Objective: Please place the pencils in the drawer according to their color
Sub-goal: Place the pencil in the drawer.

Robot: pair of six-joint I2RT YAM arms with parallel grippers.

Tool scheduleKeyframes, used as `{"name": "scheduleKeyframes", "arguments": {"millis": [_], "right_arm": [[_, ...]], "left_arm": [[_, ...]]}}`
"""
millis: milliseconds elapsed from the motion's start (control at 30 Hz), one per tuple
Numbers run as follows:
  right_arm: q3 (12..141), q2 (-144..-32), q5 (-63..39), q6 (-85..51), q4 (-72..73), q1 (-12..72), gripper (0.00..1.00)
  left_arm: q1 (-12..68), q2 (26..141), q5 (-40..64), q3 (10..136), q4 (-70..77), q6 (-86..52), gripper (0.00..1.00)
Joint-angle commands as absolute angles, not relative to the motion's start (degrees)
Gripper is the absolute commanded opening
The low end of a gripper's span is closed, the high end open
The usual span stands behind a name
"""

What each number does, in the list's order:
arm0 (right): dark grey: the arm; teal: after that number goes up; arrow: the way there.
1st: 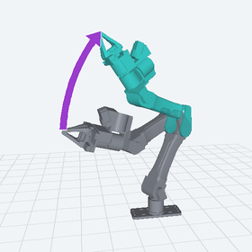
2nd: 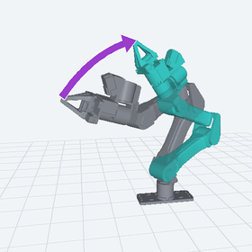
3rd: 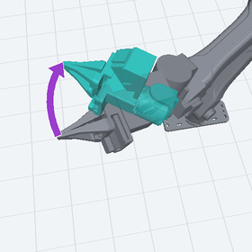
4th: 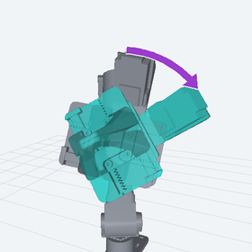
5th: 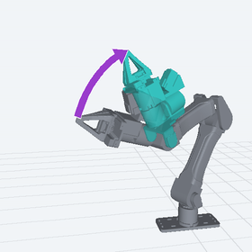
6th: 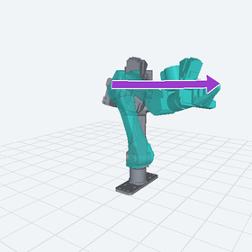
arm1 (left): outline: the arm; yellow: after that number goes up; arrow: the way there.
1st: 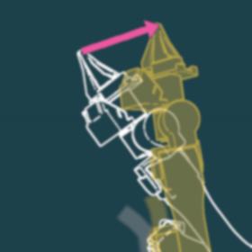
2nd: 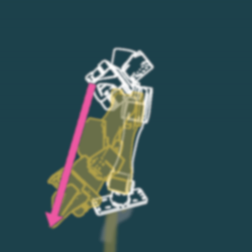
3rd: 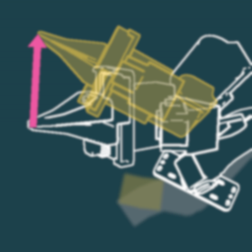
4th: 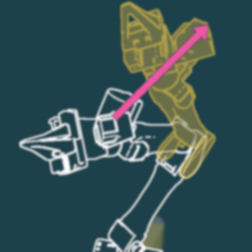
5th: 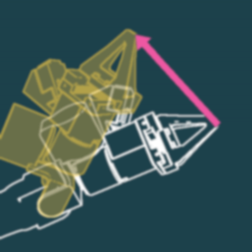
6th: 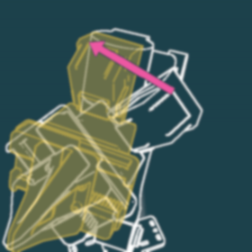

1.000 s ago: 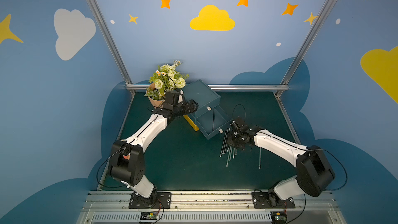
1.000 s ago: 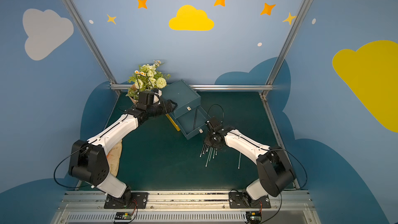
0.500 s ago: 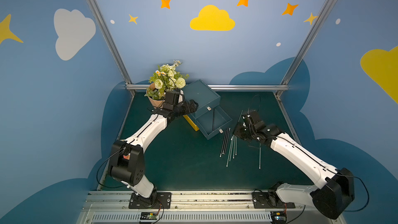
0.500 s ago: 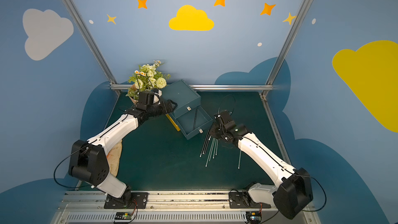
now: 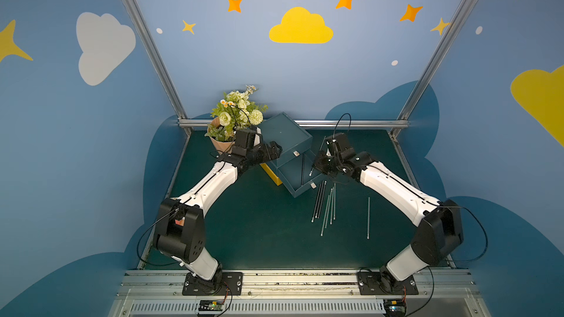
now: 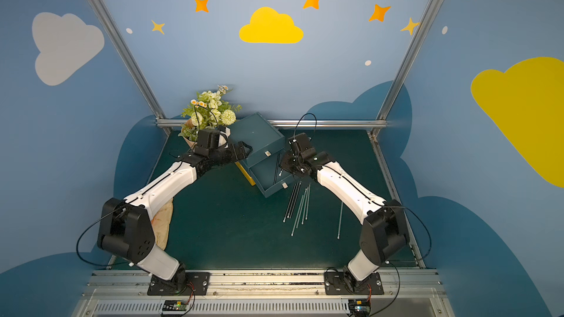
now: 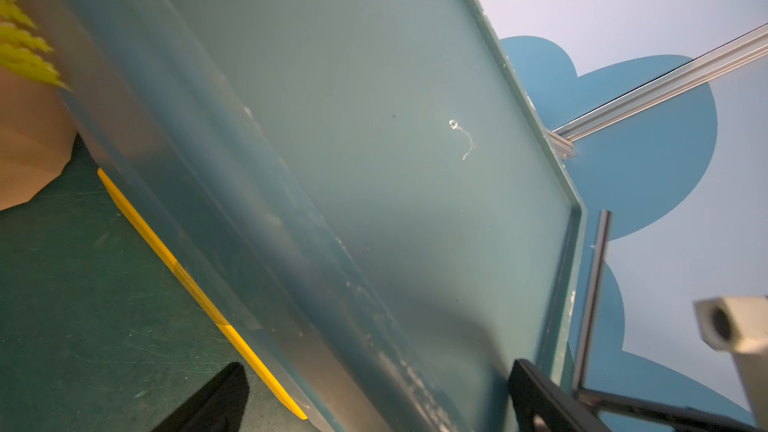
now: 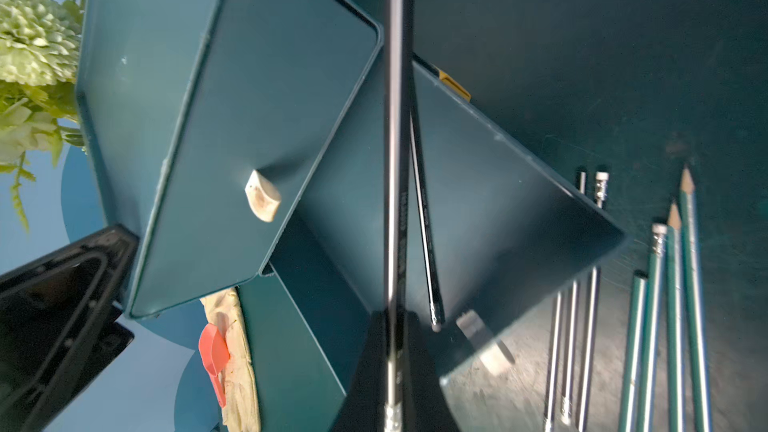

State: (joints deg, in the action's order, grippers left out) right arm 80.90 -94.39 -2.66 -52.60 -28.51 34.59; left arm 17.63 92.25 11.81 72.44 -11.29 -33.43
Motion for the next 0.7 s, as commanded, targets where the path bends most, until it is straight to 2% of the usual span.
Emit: {"name": "scheduleKeyframes", "arguments": {"millis": [0,533,633,667], "right_arm": [[84.02,-97.27,-5.22,-52.38,-27.86,35.04,0.00],[85.83,-104.74,-7.27,-52.65,-27.38,39.91,0.00],[86.54,-104.06,-7.30,-52.05,-27.92,39.95,0.27],[86.81,-103.62,-7.16,-51.71,-28.12,39.90,0.32]], "left_arm": [[17.85,93.81,10.46,72.69,-15.64,-32.48,1.00],[17.86,93.80,10.53,72.68,-15.73,-32.34,1.00],[17.89,93.69,10.55,72.64,-15.69,-32.23,1.00],[17.93,93.77,10.55,72.68,-15.73,-32.23,1.00]]}}
